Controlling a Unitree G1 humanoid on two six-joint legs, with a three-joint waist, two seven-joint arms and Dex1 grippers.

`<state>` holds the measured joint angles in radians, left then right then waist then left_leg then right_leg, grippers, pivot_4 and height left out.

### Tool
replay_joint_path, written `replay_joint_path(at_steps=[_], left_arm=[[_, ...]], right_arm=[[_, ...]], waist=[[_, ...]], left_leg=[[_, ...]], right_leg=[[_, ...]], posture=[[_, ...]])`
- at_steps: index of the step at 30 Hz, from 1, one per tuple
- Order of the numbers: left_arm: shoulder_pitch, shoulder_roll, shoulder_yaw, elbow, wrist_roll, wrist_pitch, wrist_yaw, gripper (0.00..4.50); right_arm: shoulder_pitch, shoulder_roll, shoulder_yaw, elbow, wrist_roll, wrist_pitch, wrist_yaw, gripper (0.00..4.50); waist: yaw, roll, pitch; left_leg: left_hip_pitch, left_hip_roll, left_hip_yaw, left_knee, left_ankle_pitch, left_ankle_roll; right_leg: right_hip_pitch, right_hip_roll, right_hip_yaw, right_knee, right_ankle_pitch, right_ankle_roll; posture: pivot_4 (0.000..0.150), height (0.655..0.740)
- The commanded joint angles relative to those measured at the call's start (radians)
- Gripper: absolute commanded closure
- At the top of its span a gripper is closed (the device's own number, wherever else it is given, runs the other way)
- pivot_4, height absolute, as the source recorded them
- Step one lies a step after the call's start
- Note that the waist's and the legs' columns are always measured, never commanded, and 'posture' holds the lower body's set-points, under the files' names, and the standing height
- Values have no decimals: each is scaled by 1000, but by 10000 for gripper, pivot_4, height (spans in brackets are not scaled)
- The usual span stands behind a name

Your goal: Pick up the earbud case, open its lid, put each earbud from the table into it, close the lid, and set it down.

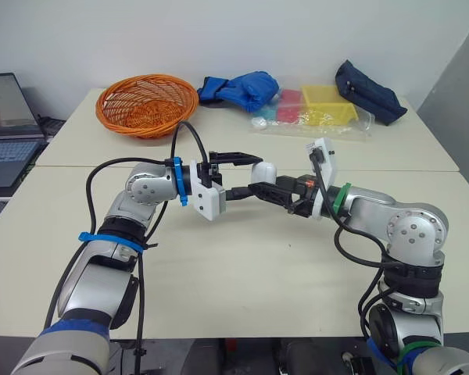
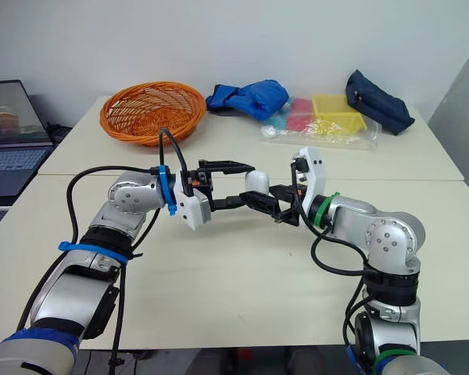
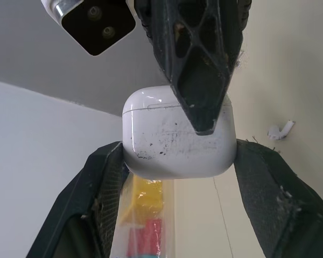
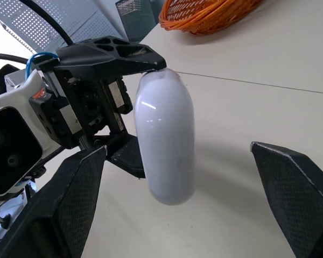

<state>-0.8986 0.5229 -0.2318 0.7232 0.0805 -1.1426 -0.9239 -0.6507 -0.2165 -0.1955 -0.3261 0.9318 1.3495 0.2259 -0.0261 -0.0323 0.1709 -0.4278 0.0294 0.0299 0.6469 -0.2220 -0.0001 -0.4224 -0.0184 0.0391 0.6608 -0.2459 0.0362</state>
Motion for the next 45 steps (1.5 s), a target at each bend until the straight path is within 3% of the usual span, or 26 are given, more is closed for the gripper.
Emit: replay_joint_path(at_steps=[1,9,10,14,21,29,35,37,41,45], left_arm=[[-23,8,-2,0,-14,-20,26,17171],[-21,11,-10,18,-11,-39,35,17171],[-22,11,-11,21,-11,-40,36,17171],[-23,9,-15,24,-14,-43,37,17171],[-25,10,-18,31,-12,-46,42,17171],[-23,12,-38,13,-69,0,-9,17171],[-23,39,-47,-127,-251,337,-245,63],[-31,49,-42,-163,-272,451,-292,0],[-68,97,-61,-288,-310,945,-413,0],[-89,133,-103,-406,-278,1196,-494,0]], right_arm=[[-22,6,-12,-7,28,-3,-3,0],[-23,17,-16,10,26,-15,-13,0],[-22,18,-17,11,27,-15,-12,1824],[-26,23,-22,12,35,-11,-12,12331],[-25,15,-22,13,45,-9,-14,37068],[-21,-3,-13,16,44,-21,-3,36990],[11,-158,159,-10,-119,-177,125,36990],[39,-214,239,-17,-205,-267,174,36990],[91,-340,438,-13,-451,-520,276,36990],[86,-397,568,9,-630,-689,340,36990]], waist=[[-2,0,0],[-4,0,0],[-4,0,0],[-4,0,0],[-4,0,0],[-4,0,0],[-6,0,0],[-6,0,0],[-7,0,0],[-7,0,0]], left_leg=[[0,0,0,0,0,0],[0,0,0,0,0,0],[0,0,0,0,0,0],[0,0,0,0,0,0],[0,0,0,0,0,0],[0,0,0,0,0,0],[0,0,1,1,0,0],[0,0,0,1,0,0],[0,0,0,2,0,0],[0,-1,0,2,0,0]], right_leg=[[0,0,0,0,0,0],[0,0,0,0,0,0],[0,0,0,0,0,0],[0,0,0,1,0,0],[0,0,0,1,0,0],[0,0,0,1,0,0],[0,0,1,1,0,0],[0,1,1,1,0,0],[0,3,0,1,-3,5],[-1,5,1,1,-3,5]], posture=[[1500,7400],[1500,7400],[1500,7400],[1500,7400],[1500,7400],[1500,7400],[1500,7400],[1500,7400],[1500,7400],[1500,7400]])
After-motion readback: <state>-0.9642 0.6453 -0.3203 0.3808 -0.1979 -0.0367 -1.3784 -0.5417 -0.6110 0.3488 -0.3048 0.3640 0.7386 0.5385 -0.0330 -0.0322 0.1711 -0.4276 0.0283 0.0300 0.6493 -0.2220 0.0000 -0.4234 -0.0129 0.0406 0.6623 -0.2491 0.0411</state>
